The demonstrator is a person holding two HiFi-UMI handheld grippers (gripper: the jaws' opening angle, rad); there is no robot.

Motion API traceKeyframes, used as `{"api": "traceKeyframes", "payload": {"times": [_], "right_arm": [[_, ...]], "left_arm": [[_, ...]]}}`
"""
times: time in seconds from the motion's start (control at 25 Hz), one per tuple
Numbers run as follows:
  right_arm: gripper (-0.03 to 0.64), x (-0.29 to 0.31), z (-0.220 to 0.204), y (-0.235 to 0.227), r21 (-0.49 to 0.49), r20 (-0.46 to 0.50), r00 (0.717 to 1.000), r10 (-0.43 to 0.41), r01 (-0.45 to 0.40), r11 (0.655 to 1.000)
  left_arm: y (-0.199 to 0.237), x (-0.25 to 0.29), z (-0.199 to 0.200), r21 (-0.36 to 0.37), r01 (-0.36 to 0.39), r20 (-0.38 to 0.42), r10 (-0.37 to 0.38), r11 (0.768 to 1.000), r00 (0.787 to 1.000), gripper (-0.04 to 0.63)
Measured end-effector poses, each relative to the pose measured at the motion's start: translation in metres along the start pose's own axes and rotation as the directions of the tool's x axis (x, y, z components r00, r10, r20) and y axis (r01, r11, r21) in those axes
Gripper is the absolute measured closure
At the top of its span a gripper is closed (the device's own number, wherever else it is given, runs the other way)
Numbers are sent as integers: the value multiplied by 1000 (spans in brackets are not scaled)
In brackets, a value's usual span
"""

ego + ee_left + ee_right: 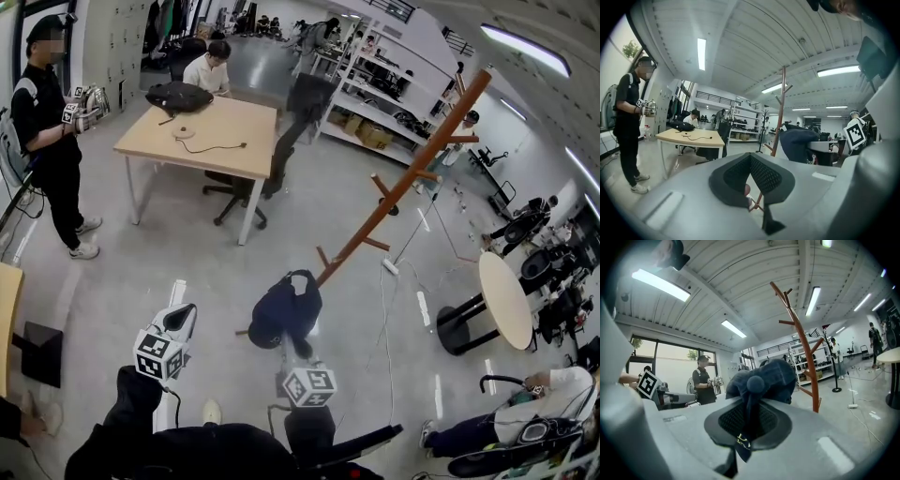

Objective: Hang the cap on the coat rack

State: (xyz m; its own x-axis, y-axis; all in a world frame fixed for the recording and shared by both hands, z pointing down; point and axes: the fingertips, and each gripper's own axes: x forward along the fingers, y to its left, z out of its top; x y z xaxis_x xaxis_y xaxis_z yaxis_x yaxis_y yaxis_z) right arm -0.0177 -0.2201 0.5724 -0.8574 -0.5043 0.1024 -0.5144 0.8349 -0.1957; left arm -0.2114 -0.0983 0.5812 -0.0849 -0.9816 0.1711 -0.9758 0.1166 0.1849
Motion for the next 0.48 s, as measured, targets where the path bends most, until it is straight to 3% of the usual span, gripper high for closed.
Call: {"api": "traceKeyframes", "payload": {"times": [0.48], "right_arm": [[606, 16, 45, -3, -43, 58, 995, -75, 78, 996]], "left_arm": [[14, 43, 13, 0, 80, -25, -80, 997, 996, 594]]}}
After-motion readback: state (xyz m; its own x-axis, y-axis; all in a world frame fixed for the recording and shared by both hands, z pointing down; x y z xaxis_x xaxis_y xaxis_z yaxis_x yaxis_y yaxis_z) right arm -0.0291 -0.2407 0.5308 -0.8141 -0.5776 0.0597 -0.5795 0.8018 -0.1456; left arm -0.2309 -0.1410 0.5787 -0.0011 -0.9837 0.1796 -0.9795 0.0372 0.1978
